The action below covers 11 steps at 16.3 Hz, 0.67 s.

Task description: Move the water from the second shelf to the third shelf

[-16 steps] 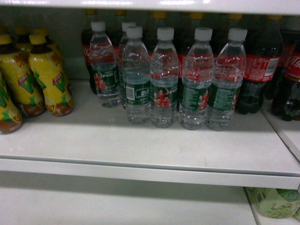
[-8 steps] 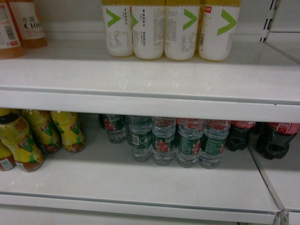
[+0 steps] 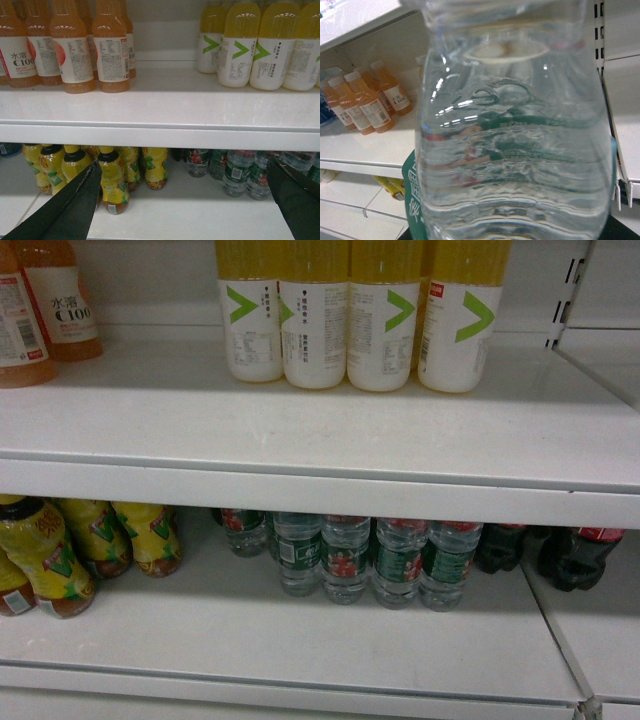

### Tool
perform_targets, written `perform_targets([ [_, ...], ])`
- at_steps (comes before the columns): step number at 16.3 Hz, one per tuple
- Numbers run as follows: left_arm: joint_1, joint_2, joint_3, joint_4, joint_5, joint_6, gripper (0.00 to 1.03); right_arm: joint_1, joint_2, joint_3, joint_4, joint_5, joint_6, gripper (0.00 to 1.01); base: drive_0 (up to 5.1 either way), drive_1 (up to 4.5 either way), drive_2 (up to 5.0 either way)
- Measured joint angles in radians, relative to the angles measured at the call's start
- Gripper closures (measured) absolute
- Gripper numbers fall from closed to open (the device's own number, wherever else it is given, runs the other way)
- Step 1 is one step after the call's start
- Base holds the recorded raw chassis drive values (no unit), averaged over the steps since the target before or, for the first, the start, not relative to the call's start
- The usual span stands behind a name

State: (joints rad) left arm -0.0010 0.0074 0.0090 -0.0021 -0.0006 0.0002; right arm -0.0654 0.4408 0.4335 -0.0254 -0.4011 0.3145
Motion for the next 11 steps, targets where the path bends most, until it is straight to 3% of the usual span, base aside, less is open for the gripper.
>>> perform_targets([
  [3,0.000,0.000,0.000,-0.001,0.000,0.000,0.05,-0.001,0.000,0.000,-0.003,0.005,0.000,0.59,0.0,0.00,0.0],
  [11,0.000,0.000,0.000,-0.001,0.000,0.000,0.05,0.000,0.000,0.000,-0.002,0.003,0.000,0.59,-4.4,1.50,3.2],
])
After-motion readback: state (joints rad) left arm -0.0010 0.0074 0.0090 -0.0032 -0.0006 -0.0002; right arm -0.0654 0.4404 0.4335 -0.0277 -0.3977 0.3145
